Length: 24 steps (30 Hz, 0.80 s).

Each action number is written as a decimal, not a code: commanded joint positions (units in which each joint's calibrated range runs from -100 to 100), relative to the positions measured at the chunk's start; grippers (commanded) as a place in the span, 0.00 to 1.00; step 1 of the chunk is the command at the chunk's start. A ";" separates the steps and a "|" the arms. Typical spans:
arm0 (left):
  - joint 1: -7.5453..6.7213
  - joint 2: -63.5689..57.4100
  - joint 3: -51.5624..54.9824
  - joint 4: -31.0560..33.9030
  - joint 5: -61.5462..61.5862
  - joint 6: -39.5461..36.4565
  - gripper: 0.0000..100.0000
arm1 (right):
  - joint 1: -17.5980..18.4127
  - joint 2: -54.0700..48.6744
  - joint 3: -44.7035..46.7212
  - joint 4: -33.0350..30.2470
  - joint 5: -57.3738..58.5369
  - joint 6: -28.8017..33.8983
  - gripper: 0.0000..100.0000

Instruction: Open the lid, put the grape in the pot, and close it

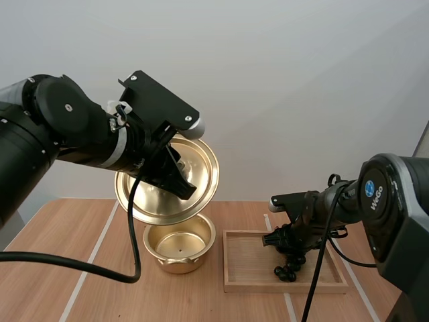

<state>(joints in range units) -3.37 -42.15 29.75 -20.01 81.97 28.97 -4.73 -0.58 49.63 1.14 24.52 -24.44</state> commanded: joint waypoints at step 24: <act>-0.17 -2.28 -21.58 1.03 7.90 -4.11 0.00 | 4.44 -34.15 -7.44 14.33 13.07 -7.60 0.00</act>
<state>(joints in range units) -3.37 -43.07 12.69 -19.81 88.50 26.04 -1.92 -32.44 44.68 14.64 34.70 -29.52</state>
